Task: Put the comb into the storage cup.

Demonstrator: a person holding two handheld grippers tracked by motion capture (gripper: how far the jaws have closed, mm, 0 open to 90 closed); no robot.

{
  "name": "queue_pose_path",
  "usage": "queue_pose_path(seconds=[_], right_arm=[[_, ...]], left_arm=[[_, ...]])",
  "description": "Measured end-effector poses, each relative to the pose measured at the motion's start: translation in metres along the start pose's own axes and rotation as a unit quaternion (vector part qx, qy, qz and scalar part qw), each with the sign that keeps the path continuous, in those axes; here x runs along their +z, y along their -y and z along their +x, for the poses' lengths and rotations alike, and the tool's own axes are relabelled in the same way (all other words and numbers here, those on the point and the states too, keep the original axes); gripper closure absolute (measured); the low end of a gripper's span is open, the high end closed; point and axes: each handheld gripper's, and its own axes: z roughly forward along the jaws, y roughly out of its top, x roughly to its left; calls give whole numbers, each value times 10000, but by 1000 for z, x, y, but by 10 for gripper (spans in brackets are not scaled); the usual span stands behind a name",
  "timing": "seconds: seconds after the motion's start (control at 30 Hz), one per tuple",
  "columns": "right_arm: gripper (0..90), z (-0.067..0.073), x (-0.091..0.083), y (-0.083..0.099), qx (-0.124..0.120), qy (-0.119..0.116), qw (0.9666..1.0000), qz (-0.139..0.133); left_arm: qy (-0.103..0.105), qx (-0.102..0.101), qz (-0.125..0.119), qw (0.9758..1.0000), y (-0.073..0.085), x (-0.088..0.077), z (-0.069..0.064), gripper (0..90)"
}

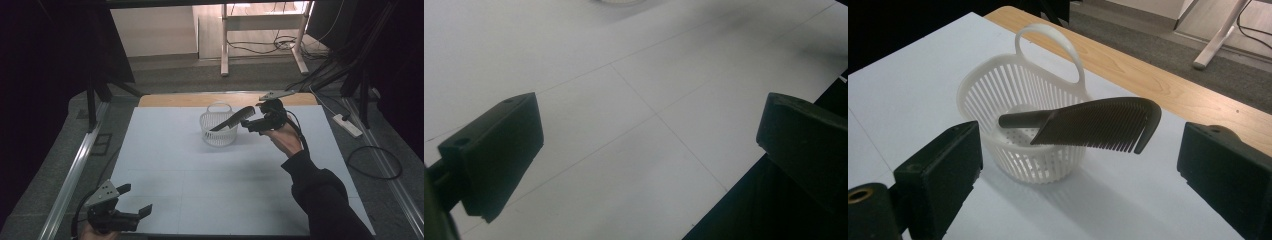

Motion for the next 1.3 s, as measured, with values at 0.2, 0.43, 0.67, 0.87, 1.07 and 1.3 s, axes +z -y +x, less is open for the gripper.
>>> queue_pose_path(seconds=[0.2, 0.43, 0.67, 0.87, 1.07, 1.3], right_arm=[[31, 5, -6, 4, -99, 51, 9999, 42], [11, 6, -13, 11, -151, 67, 9999, 13], [7, 7, -20, 18, -170, 92, 9998, -29], [7, 12, -24, 23, -184, -20, 9998, -97], [0, 19, -26, 26, -261, -34, 9996, -139], [0, 26, -27, 30, -324, -112, 9994, -108]], left_arm=[[-9, 22, 15, 10000, 0, 0, 0, 0], [-5, -2, -1, 10000, 1, -1, 0, 0], [-4, -6, 5, 10000, 1, 0, 0, 0], [0, 6, 8, 10000, 0, 0, 0, 0], [2, 9, 9, 10000, 0, 0, 0, 0], [-17, 24, 19, 10000, 0, 0, -1, 0]])
